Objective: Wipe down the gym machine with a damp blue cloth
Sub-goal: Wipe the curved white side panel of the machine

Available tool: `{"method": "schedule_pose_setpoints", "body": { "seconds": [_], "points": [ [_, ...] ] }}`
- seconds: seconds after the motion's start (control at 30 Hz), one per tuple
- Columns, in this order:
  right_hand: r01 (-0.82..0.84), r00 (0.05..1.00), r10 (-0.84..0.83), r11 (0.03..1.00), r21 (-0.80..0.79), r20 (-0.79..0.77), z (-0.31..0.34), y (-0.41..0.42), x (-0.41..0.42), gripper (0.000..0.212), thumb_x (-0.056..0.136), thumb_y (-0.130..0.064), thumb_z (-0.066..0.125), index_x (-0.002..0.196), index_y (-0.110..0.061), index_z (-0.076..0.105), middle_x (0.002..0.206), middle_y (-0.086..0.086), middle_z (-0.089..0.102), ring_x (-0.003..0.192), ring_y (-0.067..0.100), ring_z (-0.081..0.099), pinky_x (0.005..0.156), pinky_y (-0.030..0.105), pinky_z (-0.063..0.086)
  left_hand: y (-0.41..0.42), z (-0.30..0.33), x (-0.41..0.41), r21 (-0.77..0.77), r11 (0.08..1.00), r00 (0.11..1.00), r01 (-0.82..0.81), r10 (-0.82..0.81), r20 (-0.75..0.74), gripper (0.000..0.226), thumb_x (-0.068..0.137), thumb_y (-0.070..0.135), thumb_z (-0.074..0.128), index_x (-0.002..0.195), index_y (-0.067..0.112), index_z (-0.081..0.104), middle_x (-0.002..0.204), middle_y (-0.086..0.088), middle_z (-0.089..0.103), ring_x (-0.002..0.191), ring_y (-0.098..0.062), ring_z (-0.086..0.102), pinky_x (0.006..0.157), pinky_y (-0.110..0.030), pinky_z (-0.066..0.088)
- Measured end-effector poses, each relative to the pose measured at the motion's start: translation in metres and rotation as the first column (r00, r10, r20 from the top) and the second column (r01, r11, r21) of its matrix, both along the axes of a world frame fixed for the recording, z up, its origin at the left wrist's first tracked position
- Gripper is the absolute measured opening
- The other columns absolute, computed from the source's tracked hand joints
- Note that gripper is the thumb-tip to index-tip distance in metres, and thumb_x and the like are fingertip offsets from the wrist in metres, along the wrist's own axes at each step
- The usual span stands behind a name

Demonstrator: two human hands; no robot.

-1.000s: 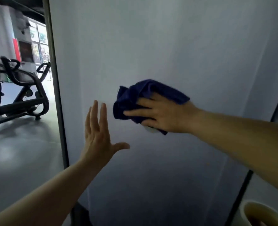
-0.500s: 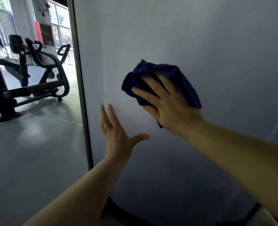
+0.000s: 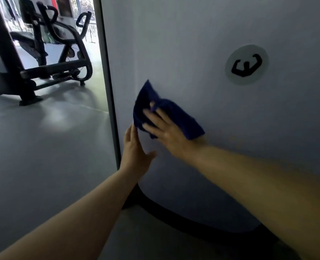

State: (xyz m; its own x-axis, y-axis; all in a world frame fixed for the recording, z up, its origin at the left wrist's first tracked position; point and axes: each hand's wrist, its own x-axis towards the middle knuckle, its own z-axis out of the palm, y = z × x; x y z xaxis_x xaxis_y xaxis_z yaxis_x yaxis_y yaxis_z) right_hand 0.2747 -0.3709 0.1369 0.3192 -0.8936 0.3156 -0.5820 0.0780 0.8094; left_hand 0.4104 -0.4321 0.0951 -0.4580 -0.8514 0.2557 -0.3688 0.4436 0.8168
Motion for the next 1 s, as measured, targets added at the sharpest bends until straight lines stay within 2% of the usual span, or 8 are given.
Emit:
{"method": "schedule_pose_setpoints", "body": {
  "seconds": [0.13, 0.27, 0.43, 0.63, 0.7, 0.8, 0.93, 1.0],
  "points": [
    [-0.154, 0.902, 0.128, 0.988, 0.031, 0.411, 0.007, 0.040, -0.016, 0.057, 0.090, -0.006, 0.060, 0.145, -0.013, 0.046, 0.151, 0.014, 0.042, 0.139, 0.035, 0.040, 0.117, 0.041, 0.028, 0.005, -0.014, 0.007, 0.011, 0.996, 0.990, 0.094, -0.094, 0.102, 0.120, 0.082, 0.027, 0.079, 0.155, 0.021, -0.016, 0.163, 0.000, -0.003, 0.146, -0.019, 0.020, 0.103, -0.020, 0.025],
    [-0.015, 0.960, 0.089, 0.962, -0.271, 0.264, 0.021, 0.056, -0.024, 0.055, 0.106, -0.036, 0.030, 0.157, -0.026, 0.014, 0.164, 0.004, 0.014, 0.150, 0.028, 0.008, 0.120, 0.048, 0.004, 0.014, -0.022, -0.010, 0.003, 1.000, 0.999, 0.002, -0.002, 0.033, 0.121, 0.082, 0.028, 0.078, 0.153, 0.026, -0.020, 0.163, 0.005, -0.012, 0.150, -0.019, 0.007, 0.115, -0.033, 0.024],
    [-0.155, 0.795, -0.036, 0.953, 0.260, 0.605, -0.057, 0.089, -0.025, 0.050, 0.106, -0.035, 0.039, 0.151, -0.047, 0.022, 0.155, -0.022, 0.030, 0.137, -0.010, 0.029, 0.120, 0.030, 0.023, 0.041, -0.053, -0.010, -0.208, 0.978, 0.998, 0.008, 0.007, 0.069, 0.114, 0.085, 0.026, 0.075, 0.154, 0.025, -0.015, 0.162, 0.000, -0.019, 0.151, -0.024, -0.005, 0.114, -0.033, 0.018],
    [0.125, 0.895, 0.015, 0.950, -0.285, 0.445, -0.034, 0.131, -0.056, 0.048, 0.105, -0.041, 0.041, 0.152, -0.035, 0.033, 0.159, 0.000, 0.025, 0.145, 0.026, 0.020, 0.117, 0.045, 0.015, 0.053, -0.064, -0.026, -0.288, 0.957, 0.984, 0.034, 0.019, 0.179, 0.129, 0.076, 0.030, 0.082, 0.152, 0.018, -0.022, 0.159, -0.007, -0.030, 0.149, -0.028, -0.019, 0.120, -0.056, 0.011],
    [0.162, 0.874, -0.116, 0.985, -0.056, 0.472, -0.080, 0.134, -0.046, 0.048, 0.105, -0.029, 0.040, 0.151, -0.038, 0.031, 0.158, -0.001, 0.028, 0.144, 0.025, 0.023, 0.111, 0.045, 0.021, 0.062, -0.065, -0.031, -0.341, 0.940, 0.984, 0.022, 0.040, 0.175, 0.125, 0.078, 0.034, 0.080, 0.153, 0.011, -0.018, 0.160, -0.011, -0.023, 0.149, -0.029, -0.016, 0.121, -0.053, 0.001],
    [0.039, 0.784, -0.261, 0.926, 0.376, 0.563, -0.095, 0.138, -0.050, 0.042, 0.106, -0.029, 0.039, 0.147, -0.041, 0.035, 0.154, -0.008, 0.039, 0.141, 0.014, 0.035, 0.117, 0.032, 0.025, 0.065, -0.073, -0.024, -0.596, 0.793, 0.979, 0.127, -0.004, 0.203, 0.113, 0.078, 0.025, 0.081, 0.155, 0.003, 0.001, 0.161, -0.019, -0.006, 0.150, -0.037, -0.004, 0.121, -0.054, 0.005],
    [-0.076, 0.628, -0.150, 0.965, 0.252, 0.764, -0.080, 0.168, -0.072, 0.043, 0.102, -0.022, 0.043, 0.141, -0.036, 0.049, 0.149, -0.006, 0.045, 0.134, 0.012, 0.039, 0.103, 0.043, 0.046, 0.039, -0.080, -0.009, -0.780, 0.579, 0.951, 0.236, 0.028, 0.309, 0.108, 0.072, -0.002, 0.078, 0.156, 0.009, 0.012, 0.161, -0.019, 0.002, 0.150, -0.037, 0.002, 0.120, -0.056, 0.009],
    [0.005, 0.777, -0.122, 0.982, 0.188, 0.617, -0.093, 0.169, -0.077, 0.056, 0.095, -0.014, 0.044, 0.148, -0.031, 0.040, 0.156, -0.002, 0.032, 0.136, 0.022, 0.034, 0.100, 0.045, 0.037, 0.030, -0.087, -0.008, -0.822, 0.510, 0.937, 0.251, 0.083, 0.338, 0.108, 0.071, -0.006, 0.078, 0.156, 0.008, 0.012, 0.161, -0.020, 0.001, 0.150, -0.039, 0.001, 0.119, -0.058, 0.010]
  ]
}}
